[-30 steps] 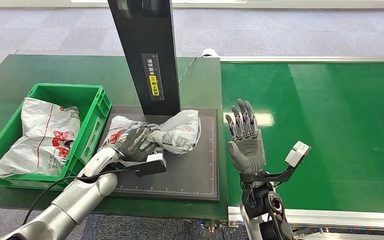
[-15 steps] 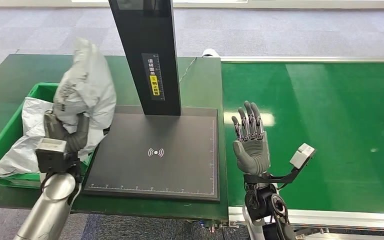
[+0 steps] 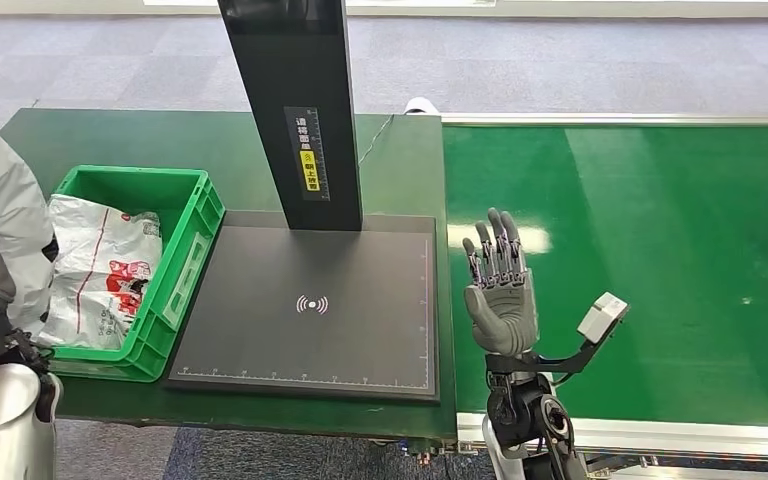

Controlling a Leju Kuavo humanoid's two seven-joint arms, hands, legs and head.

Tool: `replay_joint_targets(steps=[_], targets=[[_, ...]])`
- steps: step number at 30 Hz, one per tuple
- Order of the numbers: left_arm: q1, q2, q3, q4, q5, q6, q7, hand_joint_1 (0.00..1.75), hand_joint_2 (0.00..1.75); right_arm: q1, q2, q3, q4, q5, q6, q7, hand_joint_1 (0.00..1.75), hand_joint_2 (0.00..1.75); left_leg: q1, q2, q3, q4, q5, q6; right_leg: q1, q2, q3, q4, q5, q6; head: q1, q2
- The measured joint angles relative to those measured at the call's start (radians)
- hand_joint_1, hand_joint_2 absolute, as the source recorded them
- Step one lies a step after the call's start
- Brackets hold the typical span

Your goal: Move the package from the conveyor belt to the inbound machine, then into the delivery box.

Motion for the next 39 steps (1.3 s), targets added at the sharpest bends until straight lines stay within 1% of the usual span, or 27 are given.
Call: replay_joint_targets(steps=[4,9,11,14,18,19,22,23,27,32,35,39], targets=[[-0.067,0.022,0.044,0.151,-0.134,-0.035,0.078,1.75,1.75,-0.001,0.004,0.000,0.000,-0.006,0.014,0.007,0.00,1.75,0.000,0.000,0.000,0.000,0.001,0.000,0.000,0.000,0.000,0.000,0.000,0.000,0.000,0.000],[-0.160,0.053,0.047,0.381,-0.277,-0.097,0.159,1.75,1.75,-0.003,0.006,0.002,0.000,-0.009,0.024,0.016,0.00,1.75,0.000,0.000,0.000,0.000,0.001,0.000,0.000,0.000,0.000,0.000,0.001,0.000,0.000,0.000],[-0.204,0.066,0.040,0.477,-0.337,-0.109,0.187,1.75,1.75,-0.005,0.008,0.002,0.000,-0.010,0.028,0.020,0.00,1.75,0.000,0.000,0.000,0.000,0.001,0.000,0.000,0.000,0.000,0.000,0.001,0.000,0.000,0.000],[-0.298,0.090,0.010,0.647,-0.433,-0.121,0.222,1.75,1.75,-0.016,0.014,0.004,0.003,-0.013,0.032,0.030,0.00,1.75,0.000,-0.001,-0.001,0.000,0.001,0.000,0.000,0.000,0.000,0.000,0.001,0.000,0.000,0.000],[-0.409,0.116,-0.041,0.834,-0.499,-0.132,0.244,1.75,1.75,-0.033,0.021,0.008,0.011,-0.020,0.041,0.040,0.00,1.75,0.000,0.000,-0.001,0.000,0.002,-0.001,0.000,0.000,-0.001,0.001,0.002,-0.001,0.000,0.000],[-0.428,0.119,-0.053,0.868,-0.510,-0.133,0.249,1.64,1.75,-0.036,0.022,0.009,0.013,-0.022,0.043,0.041,0.00,1.75,0.000,0.000,-0.001,0.000,0.002,-0.001,0.000,0.000,-0.001,0.001,0.002,-0.001,0.000,0.000],[-0.470,0.126,-0.090,0.945,-0.542,-0.149,0.269,0.33,1.75,-0.044,0.022,0.009,0.019,-0.024,0.045,0.043,0.00,1.75,0.000,0.000,-0.001,0.000,0.002,-0.001,0.000,0.000,-0.001,0.001,0.002,-0.001,0.000,0.000],[-0.481,0.127,-0.103,0.965,-0.552,-0.158,0.274,0.00,1.75,-0.046,0.022,0.009,0.021,-0.025,0.045,0.043,0.00,1.75,0.000,0.000,-0.001,0.000,0.002,-0.001,0.000,0.000,-0.001,0.001,0.002,-0.001,0.000,0.000],[-0.511,0.128,-0.152,1.010,-0.569,-0.179,0.274,0.00,1.75,-0.051,0.022,0.008,0.026,-0.025,0.046,0.045,0.00,1.75,0.000,0.000,-0.001,0.000,0.002,-0.001,0.000,0.000,-0.001,0.001,0.002,-0.001,0.000,0.000],[-0.517,0.123,-0.189,1.003,-0.535,-0.207,0.248,0.00,1.75,-0.051,0.022,0.005,0.030,-0.022,0.047,0.041,0.00,1.75,0.000,0.000,-0.001,0.000,0.002,-0.001,0.000,0.000,-0.001,0.001,0.002,-0.001,0.000,0.000],[-0.501,0.120,-0.206,0.947,-0.503,-0.222,0.232,0.00,1.75,-0.047,0.021,0.002,0.031,-0.014,0.047,0.035,0.00,1.75,0.000,0.000,-0.001,0.000,0.002,-0.001,0.000,0.000,-0.001,0.001,0.002,-0.001,0.000,0.000],[-0.449,0.117,-0.230,0.818,-0.452,-0.222,0.217,0.00,1.75,-0.038,0.020,-0.005,0.031,-0.002,0.044,0.025,0.00,1.75,0.000,0.000,-0.001,0.000,0.002,-0.001,0.000,0.000,-0.002,0.001,0.002,-0.001,0.000,0.000]])
